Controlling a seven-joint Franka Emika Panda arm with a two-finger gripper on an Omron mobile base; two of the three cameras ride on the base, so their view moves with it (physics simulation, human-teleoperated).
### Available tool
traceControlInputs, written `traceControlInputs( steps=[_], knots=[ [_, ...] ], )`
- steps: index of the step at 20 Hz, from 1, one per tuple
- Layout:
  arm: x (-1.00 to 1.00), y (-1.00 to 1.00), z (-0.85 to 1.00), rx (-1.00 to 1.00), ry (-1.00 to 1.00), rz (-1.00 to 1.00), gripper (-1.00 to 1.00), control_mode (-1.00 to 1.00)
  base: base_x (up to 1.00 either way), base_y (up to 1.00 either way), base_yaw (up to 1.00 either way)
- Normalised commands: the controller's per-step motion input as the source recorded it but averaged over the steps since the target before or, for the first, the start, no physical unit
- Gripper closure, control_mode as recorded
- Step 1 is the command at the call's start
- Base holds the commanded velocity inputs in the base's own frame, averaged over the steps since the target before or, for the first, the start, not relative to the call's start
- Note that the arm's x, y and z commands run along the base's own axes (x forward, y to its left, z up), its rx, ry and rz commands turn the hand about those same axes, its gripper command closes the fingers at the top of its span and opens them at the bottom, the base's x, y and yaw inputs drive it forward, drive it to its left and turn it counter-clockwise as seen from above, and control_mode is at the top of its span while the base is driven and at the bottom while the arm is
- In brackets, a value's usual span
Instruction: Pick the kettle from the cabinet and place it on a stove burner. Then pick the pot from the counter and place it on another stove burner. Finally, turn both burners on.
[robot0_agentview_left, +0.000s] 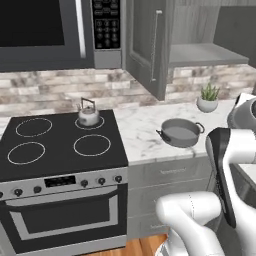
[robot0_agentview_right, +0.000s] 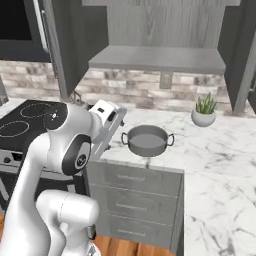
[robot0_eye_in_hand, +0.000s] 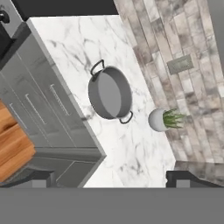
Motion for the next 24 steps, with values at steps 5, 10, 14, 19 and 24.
traceControlInputs(
  steps=[5, 10, 14, 19, 24],
  knots=[
    [0.0, 0.0, 0.0, 0.0, 0.0, 0.0, -1.0, 1.0, 0.43, -0.47, 0.04],
    [0.0, 0.0, 0.0, 0.0, 0.0, 0.0, -1.0, 1.0, 0.49, -0.37, 0.08],
    [0.0, 0.0, 0.0, 0.0, 0.0, 0.0, -1.0, 1.0, 0.47, -0.33, 0.08],
    [0.0, 0.0, 0.0, 0.0, 0.0, 0.0, -1.0, 1.0, 0.44, -0.2, 0.07],
    [0.0, 0.0, 0.0, 0.0, 0.0, 0.0, -1.0, 1.0, 0.14, -0.02, 0.02]
  ],
)
